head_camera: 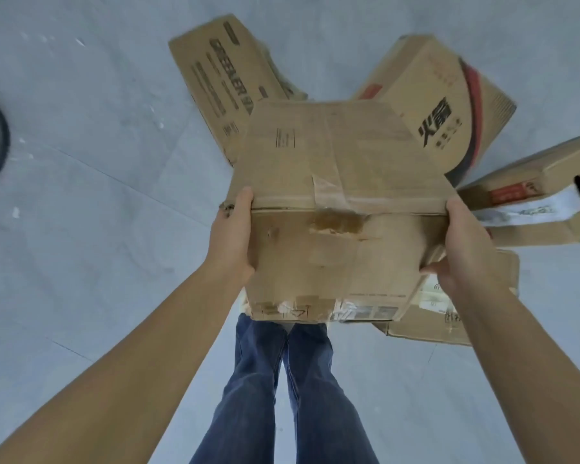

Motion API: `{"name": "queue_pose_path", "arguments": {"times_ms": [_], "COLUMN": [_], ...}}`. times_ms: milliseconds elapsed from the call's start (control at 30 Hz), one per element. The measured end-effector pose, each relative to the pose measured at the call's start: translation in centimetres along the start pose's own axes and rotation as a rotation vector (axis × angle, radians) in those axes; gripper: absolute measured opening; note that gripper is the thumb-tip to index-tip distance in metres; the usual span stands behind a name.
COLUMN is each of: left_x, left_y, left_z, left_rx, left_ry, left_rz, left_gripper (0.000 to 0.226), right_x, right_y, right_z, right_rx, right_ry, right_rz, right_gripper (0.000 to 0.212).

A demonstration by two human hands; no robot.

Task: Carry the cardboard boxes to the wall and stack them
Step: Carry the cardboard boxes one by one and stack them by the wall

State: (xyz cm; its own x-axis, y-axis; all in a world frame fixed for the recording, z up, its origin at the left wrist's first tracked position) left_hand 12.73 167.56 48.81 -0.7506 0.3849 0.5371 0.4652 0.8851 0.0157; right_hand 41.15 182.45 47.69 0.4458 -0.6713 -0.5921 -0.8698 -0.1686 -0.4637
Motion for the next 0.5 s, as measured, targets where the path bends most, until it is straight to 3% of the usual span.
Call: {"name": "queue_pose_path", "arguments": {"times_ms": [100,233,367,500], "left_x": [2.9,5.2,5.0,3.0], "left_y": [-2.1,-5.9,-9.2,-11.5], "left_z": [-5.6,-11.8,-17.0,-22.0], "left_rx": [0.031,0.091,0.158,0.239], "left_ry": [0.031,0.083,0.145,0.178], "left_rz": [-0.048,-0.096,-0.146,-0.288], "left_gripper": [0.023,0.026,0.028,0.037], "right_x": [-3.4,-6.0,-7.1,-7.3], "right_y": [-1.1,-1.7,-2.3,-3.1], "right_z": [-5.1,-10.3,-14.2,-17.1], "right_rx": [0.005,-0.055,-0.165,-0.275], "right_ry": [-0.066,-0.143,-0.189,-0.262], "right_rz": [-0.021,0.02,0.044,-0.078], "right_gripper": [0.019,0.054,0.045,0.057]}}
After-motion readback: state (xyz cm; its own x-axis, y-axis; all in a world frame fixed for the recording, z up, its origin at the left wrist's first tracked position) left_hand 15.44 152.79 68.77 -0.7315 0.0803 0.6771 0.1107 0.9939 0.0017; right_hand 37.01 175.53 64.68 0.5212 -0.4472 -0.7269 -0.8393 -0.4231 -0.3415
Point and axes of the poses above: each hand's wrist, its own z-axis towards the middle knuckle, its own y-axis out of the palm, x = y × z, the point moved 8 cm from there along z, towards the middle knuckle, and after that the axes turned 12 degrees about -z, right-handed, at the moved point
